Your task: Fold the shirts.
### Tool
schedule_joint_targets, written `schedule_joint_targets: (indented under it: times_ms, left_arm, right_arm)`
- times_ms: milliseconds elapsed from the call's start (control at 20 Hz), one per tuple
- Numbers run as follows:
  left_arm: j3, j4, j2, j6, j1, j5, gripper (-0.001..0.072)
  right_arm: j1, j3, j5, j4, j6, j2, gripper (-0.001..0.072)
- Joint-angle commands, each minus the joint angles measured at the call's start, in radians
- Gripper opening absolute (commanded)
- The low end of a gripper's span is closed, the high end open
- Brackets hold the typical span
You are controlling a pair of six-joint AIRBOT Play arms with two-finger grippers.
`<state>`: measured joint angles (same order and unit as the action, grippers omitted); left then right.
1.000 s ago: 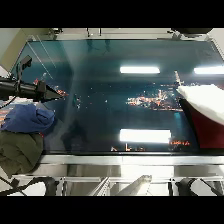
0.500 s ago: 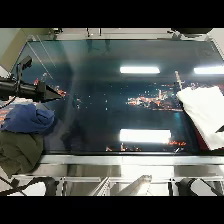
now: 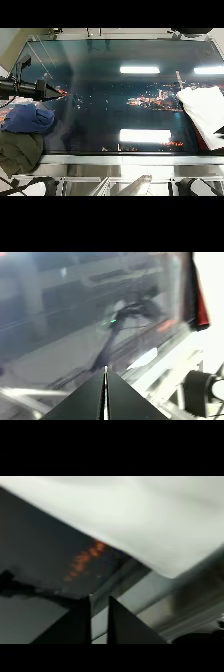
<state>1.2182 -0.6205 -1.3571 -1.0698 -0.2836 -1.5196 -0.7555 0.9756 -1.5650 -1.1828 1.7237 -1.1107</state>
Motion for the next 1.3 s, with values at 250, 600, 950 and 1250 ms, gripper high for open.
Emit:
schedule_joint_targets:
  times_ms: [250,600,950,1250]
  left_arm:
    - [-0.111,0.064,0.275,-0.014,0.001,0.031,-0.0001]
    - [-0.629,0.065,0.703,-0.066,0.042,0.060,-0.0001]
    - [-0.789,0.063,0.865,-0.102,0.117,0.106,0.0000]
    - [-0.788,0.064,0.930,-0.103,0.117,0.178,0.0000]
  right_arm:
    - [0.292,0.003,0.195,0.442,-0.284,0.136,0.0019]
    - [0.780,-0.136,0.333,0.367,-0.346,0.187,0.0019]
    - [0.842,-0.203,0.398,0.375,-0.348,0.185,0.0019]
    - [0.842,-0.203,0.395,0.375,-0.348,0.185,0.0019]
